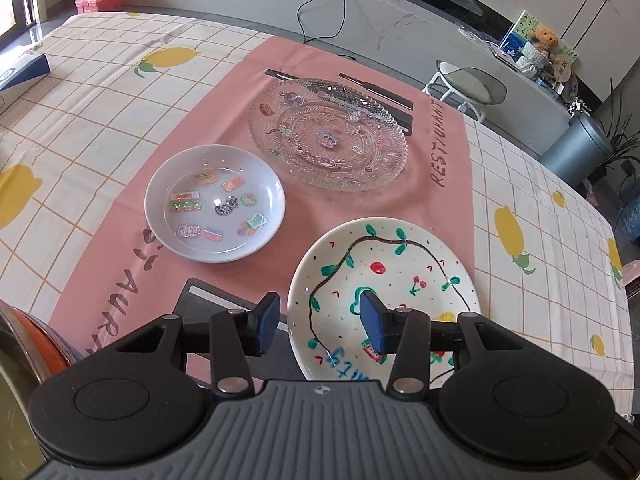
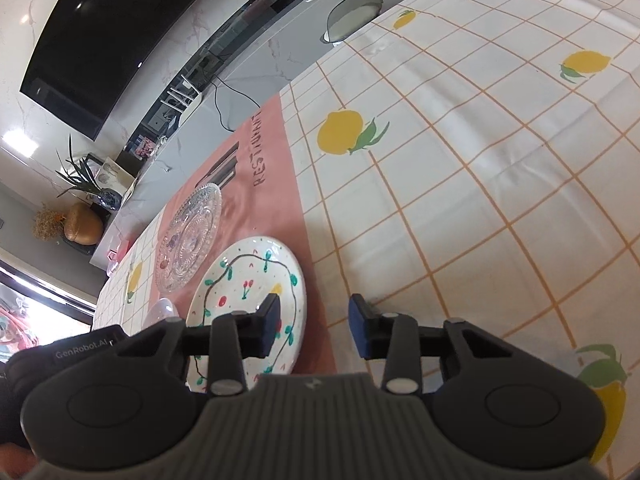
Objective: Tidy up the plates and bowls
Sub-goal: 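Move both tools to the rim of the white 'Fruits' painted plate, then close the right tool on the painted plate rim while the left tool grips beside it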
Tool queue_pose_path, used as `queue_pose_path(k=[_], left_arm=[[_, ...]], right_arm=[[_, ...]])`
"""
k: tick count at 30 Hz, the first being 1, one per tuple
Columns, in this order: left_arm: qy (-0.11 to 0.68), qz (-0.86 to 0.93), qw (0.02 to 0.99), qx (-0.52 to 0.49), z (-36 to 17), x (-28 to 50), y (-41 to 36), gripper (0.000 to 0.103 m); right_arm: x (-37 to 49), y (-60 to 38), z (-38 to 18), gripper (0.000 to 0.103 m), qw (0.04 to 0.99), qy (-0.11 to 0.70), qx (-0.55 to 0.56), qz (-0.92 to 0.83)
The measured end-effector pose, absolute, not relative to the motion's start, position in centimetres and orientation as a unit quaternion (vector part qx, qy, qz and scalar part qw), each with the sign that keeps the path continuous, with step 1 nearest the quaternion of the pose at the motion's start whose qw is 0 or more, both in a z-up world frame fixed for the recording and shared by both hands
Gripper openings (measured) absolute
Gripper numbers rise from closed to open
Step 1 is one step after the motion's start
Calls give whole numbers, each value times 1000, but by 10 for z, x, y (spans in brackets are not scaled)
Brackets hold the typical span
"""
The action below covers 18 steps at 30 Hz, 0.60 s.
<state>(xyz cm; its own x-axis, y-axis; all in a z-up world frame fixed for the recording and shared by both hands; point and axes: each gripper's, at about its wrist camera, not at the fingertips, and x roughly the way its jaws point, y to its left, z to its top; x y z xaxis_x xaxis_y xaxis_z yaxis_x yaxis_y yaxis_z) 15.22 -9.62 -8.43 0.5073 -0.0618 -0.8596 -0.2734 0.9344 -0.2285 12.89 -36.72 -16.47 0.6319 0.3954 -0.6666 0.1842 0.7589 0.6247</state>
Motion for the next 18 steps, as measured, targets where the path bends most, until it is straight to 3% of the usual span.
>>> queue_pose_path(k=[3,6,8,12,18], left_arm=[[502,64,845,-173,-92,155,-95,52],[501,62,844,-181,-97,154,-94,48],[499,57,848,-170,-98,153,-96,38],[500,44,849,-162,-97,151,-101,37],[504,7,846,-173,-99,143,-111,37]], right_arm=[[132,-365,-165,36,836,424,342,65],[133,-362,-167,26,833,427,345,71],[133,-360,-168,19,833,428,345,68],[133,-356,-170,5,830,434,343,71],[122,-364,-166,5,839,428,333,45]])
